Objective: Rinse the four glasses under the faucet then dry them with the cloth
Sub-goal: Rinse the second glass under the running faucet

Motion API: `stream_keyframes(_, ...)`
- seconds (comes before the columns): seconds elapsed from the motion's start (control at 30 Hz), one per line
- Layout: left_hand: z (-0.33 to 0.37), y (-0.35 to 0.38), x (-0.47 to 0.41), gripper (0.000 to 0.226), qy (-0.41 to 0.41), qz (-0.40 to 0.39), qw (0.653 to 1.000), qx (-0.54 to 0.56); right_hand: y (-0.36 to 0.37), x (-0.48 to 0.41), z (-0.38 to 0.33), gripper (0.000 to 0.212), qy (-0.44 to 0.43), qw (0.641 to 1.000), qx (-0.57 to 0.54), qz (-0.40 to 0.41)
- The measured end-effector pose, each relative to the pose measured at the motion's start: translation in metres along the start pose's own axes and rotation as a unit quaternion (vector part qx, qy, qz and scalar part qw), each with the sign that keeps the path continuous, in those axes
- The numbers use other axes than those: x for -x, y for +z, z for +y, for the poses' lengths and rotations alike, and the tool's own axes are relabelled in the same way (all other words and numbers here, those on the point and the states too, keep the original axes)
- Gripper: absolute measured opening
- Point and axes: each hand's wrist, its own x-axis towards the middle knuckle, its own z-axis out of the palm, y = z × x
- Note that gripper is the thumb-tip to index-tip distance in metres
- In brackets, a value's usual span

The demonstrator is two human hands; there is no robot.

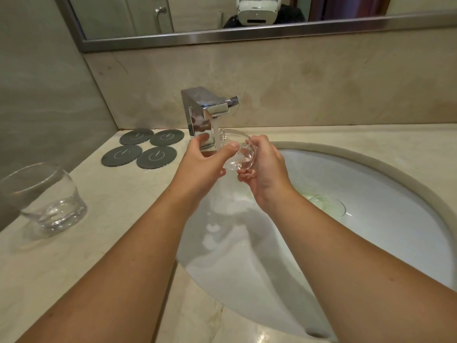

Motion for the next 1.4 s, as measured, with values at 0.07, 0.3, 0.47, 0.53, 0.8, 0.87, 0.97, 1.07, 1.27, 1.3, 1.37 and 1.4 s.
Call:
stream_keyframes(0.07,0.002,0.001,0.0,0.089,0.017,0.0,1.0,-0.004,0.001,0.0,0.001,0.037,0.015,1.0,0.002,-0.017)
stream_keyframes(0.3,0.003,0.0,0.002,0.085,0.058,-0.018,0.998,-0.035,-0.001,0.003,0.001,0.056,0.106,0.994,-0.005,-0.025)
stream_keyframes(0.47,0.004,0.002,0.003,0.095,0.035,-0.043,0.998,0.0,0.001,0.004,0.0,0.035,0.055,0.998,-0.019,-0.01)
stream_keyframes(0.53,0.003,0.001,0.003,0.098,0.017,-0.041,0.999,0.012,0.001,0.004,0.0,0.034,0.033,0.999,-0.001,0.0)
stream_keyframes(0.8,-0.003,-0.001,-0.003,0.114,-0.005,-0.014,1.0,-0.005,0.003,0.013,-0.003,0.048,-0.062,0.993,0.097,0.021)
stream_keyframes(0.87,-0.005,-0.002,-0.004,0.118,-0.008,-0.02,1.0,-0.001,0.006,0.014,0.0,0.06,-0.087,0.989,0.113,0.025)
stream_keyframes(0.97,-0.005,-0.002,-0.004,0.12,-0.024,-0.027,0.999,0.012,0.007,0.015,0.001,0.064,-0.107,0.985,0.135,0.027)
stream_keyframes(1.07,-0.006,-0.002,-0.004,0.116,-0.039,-0.028,0.999,0.023,0.007,0.016,0.001,0.07,-0.114,0.982,0.146,0.026)
stream_keyframes(1.27,-0.002,-0.001,-0.004,0.061,-0.098,-0.052,0.991,0.076,0.004,0.02,-0.006,0.071,-0.109,0.983,0.144,0.022)
stream_keyframes(1.3,-0.001,-0.002,-0.003,0.061,-0.112,-0.051,0.989,0.087,0.002,0.021,-0.008,0.066,-0.114,0.981,0.157,0.021)
stream_keyframes(1.37,0.001,-0.003,-0.003,0.051,-0.138,-0.048,0.984,0.1,-0.002,0.026,-0.012,0.061,-0.143,0.969,0.202,0.024)
stream_keyframes(1.4,0.003,-0.003,-0.002,0.041,-0.148,-0.045,0.983,0.1,-0.003,0.03,-0.014,0.061,-0.164,0.959,0.229,0.024)
